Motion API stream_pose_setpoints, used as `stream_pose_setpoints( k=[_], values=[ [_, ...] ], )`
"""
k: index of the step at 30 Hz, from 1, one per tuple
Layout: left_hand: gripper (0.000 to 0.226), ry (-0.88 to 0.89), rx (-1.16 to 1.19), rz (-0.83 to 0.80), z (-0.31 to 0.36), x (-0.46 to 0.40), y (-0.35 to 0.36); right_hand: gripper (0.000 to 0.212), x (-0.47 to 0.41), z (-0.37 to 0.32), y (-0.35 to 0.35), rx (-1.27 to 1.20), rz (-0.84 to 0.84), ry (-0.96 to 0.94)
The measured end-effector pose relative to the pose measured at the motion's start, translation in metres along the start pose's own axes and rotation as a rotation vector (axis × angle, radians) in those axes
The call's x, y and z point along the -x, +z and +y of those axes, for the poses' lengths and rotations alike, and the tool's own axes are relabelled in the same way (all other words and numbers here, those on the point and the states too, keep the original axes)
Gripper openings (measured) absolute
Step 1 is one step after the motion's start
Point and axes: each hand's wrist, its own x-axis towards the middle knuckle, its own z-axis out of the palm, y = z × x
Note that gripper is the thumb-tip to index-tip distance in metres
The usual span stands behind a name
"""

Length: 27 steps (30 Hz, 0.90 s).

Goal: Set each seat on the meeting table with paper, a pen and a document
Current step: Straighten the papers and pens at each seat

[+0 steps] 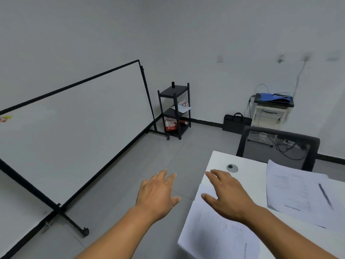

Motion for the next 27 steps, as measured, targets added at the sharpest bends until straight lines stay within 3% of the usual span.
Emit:
stream_pose_setpoints(
  k=[14, 19, 27],
  values=[
    [0.083, 0.527, -0.021, -0.096, -0.066, -0.144, 0.003, 0.074, -0.046, -0.058, 0.019, 0.065, 0.064, 0.484],
    [0.082, 0.726, -0.035, -0.13, -0.031, -0.17, 0.001, 0.074, -0.021, -0.059, 0.021, 0.026, 0.093, 0.679],
    [0.082, 0.936, -0.111, -0.195, 0.046, -0.221, 0.001, 0.076, -0.005, 0.006, 0.032, -0.069, 0.101, 0.896]
  ],
)
